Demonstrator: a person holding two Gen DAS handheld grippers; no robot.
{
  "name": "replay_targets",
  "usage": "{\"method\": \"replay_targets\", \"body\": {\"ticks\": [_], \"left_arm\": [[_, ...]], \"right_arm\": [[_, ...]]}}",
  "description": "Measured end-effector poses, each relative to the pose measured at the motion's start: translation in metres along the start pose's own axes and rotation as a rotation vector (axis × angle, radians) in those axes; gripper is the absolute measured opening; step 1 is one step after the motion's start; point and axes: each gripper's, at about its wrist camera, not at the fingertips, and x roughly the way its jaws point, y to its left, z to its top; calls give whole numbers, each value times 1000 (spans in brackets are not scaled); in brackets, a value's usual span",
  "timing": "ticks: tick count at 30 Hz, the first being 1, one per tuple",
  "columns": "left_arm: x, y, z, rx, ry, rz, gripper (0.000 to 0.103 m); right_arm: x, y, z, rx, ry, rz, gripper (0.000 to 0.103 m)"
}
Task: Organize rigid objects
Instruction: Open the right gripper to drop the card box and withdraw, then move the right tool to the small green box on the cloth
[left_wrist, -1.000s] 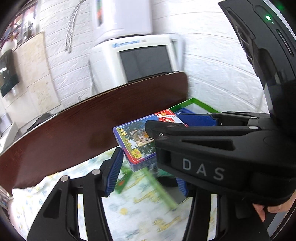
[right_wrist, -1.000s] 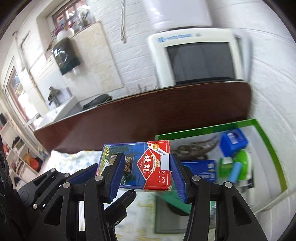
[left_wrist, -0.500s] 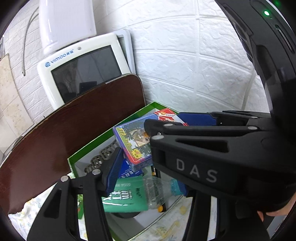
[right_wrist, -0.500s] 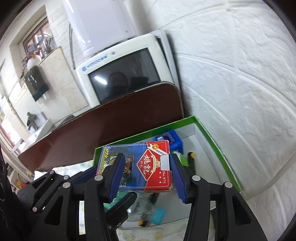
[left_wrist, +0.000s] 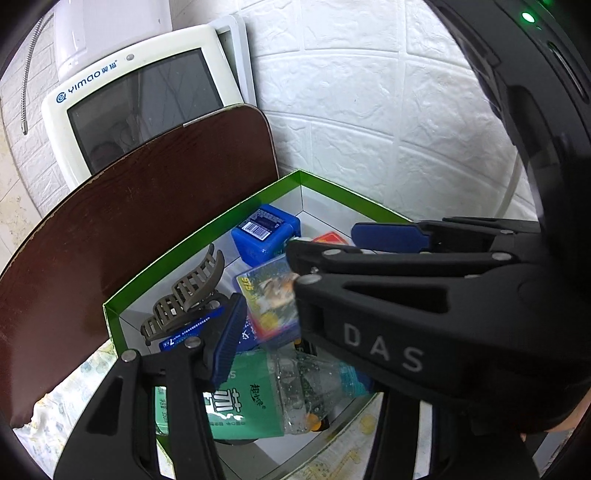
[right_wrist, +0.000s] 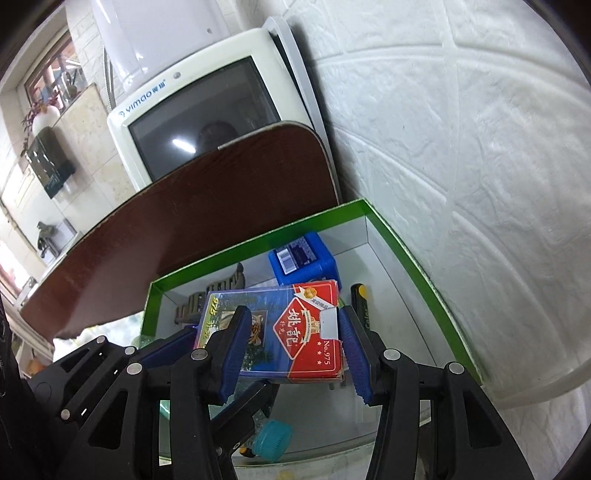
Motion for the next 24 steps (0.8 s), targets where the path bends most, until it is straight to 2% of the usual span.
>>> {"method": "replay_targets", "body": {"ticks": [2, 6, 11, 17, 20, 24], "left_arm": [[-2, 1, -1, -11, 5, -1, 52], [-11, 5, -5, -8, -5, 20, 52], [-30, 24, -14, -34, -28, 66, 56], [-55, 70, -36, -120, -29, 156, 59], [-65, 97, -54, -167, -23, 216, 69], [-66, 126, -81, -211, 19, 268, 70]], "right_arm": [[4, 0, -1, -2, 9, 13, 52], [2, 4, -4, -10, -10, -38, 52], [-7, 9, -4, -14, -32, -35, 52], [-18, 29, -5, -32, -44, 17, 52], [-19, 48, -6, -67, -33, 56, 52], [-14, 74, -11, -114, -16, 77, 52]]}}
